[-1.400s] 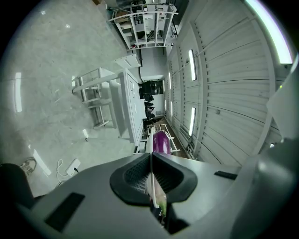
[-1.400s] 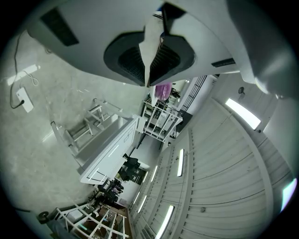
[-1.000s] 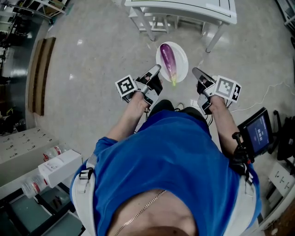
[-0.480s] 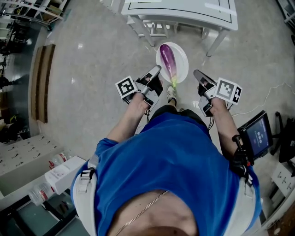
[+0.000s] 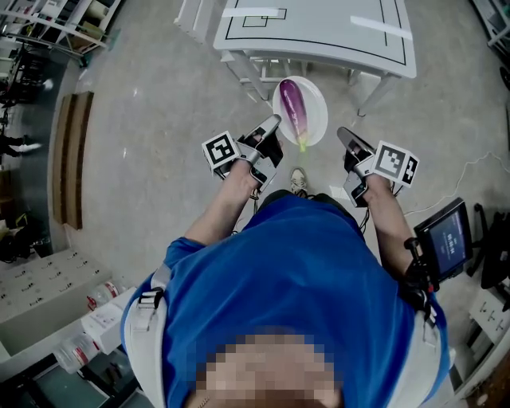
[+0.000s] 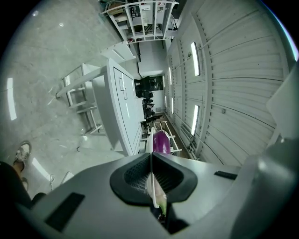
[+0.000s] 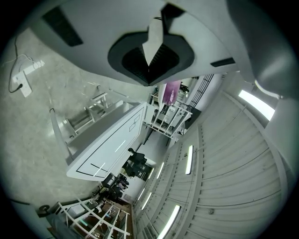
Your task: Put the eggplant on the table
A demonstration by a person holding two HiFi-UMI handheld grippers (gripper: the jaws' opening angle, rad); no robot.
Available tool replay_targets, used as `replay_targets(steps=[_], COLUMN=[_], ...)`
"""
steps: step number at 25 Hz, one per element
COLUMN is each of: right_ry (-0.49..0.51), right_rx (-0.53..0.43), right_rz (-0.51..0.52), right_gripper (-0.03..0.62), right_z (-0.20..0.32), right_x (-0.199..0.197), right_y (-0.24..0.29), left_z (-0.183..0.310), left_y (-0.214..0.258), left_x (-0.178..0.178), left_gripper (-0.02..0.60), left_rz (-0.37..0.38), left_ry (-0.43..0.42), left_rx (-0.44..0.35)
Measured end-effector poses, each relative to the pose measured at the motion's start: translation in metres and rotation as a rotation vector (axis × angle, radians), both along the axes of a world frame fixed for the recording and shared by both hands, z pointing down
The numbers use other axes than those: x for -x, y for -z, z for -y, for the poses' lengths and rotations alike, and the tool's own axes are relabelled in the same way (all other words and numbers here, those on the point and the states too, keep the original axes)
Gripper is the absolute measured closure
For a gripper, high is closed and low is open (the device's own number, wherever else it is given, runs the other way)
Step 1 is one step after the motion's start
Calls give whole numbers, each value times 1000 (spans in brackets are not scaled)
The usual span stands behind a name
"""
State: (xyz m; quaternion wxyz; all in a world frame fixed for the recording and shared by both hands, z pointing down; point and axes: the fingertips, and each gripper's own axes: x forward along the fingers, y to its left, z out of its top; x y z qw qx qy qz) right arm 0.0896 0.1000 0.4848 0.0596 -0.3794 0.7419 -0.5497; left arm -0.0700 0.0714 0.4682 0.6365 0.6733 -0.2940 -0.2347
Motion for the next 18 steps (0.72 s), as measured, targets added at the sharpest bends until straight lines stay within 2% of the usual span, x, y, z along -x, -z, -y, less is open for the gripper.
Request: replay_targets(steps=[4,10,18], right_ry=[-17,-45,-66], right_rx=[-8,7,22], right_rz=[-2,0,-9], right_gripper=[591,591,591], right_z=[20,69,82], right_x=[12,30,35], right_y=[13,-6,4], left_z=[22,75,94], left_y=[10,-9,-3], left_x=[11,33,39], left_gripper=[560,560,560], left_rz=[0,3,-10], left_ry=[-17,-21,-31], left_rx=[-3,11,23])
